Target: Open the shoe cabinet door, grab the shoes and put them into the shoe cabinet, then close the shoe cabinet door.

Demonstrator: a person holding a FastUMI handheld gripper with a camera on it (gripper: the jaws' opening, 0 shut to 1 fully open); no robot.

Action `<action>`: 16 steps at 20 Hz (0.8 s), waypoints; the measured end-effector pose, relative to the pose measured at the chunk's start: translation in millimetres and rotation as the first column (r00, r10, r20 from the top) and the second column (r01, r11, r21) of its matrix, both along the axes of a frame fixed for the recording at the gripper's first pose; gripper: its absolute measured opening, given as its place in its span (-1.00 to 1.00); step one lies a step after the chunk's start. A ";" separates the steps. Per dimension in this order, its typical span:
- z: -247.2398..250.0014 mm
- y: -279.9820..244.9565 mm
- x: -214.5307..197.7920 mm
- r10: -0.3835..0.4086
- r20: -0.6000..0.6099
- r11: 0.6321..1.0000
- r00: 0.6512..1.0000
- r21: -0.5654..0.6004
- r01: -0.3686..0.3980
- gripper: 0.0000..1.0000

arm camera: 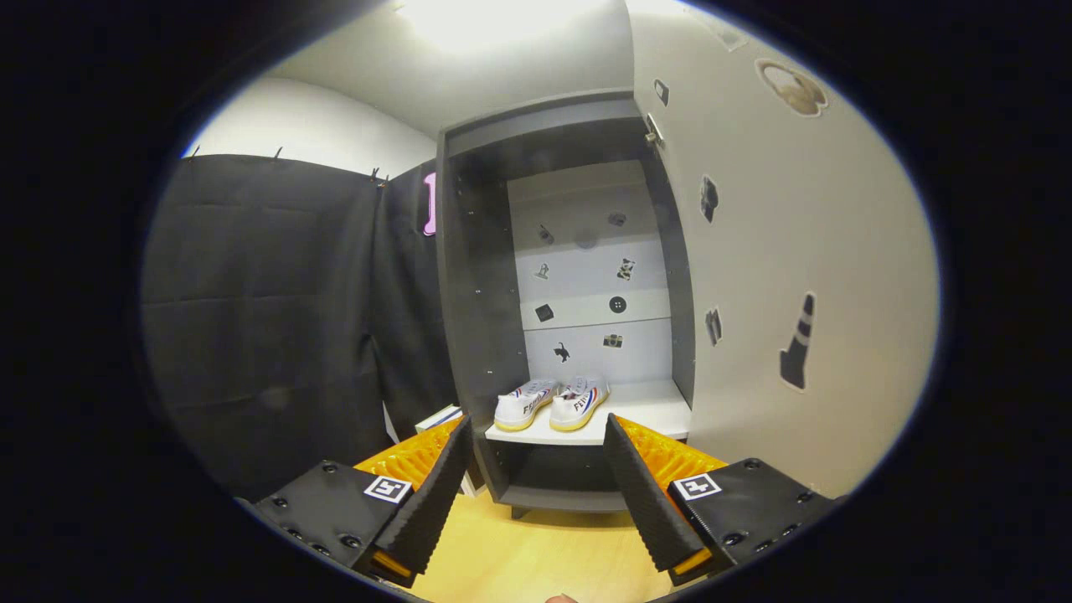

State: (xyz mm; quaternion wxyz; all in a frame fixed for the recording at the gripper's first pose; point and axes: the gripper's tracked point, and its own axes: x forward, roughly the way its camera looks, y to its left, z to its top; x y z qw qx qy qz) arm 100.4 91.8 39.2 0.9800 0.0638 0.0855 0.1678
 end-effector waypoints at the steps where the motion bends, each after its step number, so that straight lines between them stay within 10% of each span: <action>1: 2.8 -4.5 -9.9 0.004 0.008 1.000 1.000 -0.013 -0.004 0.95; 16: 41.3 -89.7 -110.5 0.006 0.054 0.997 0.999 -0.076 -0.002 0.95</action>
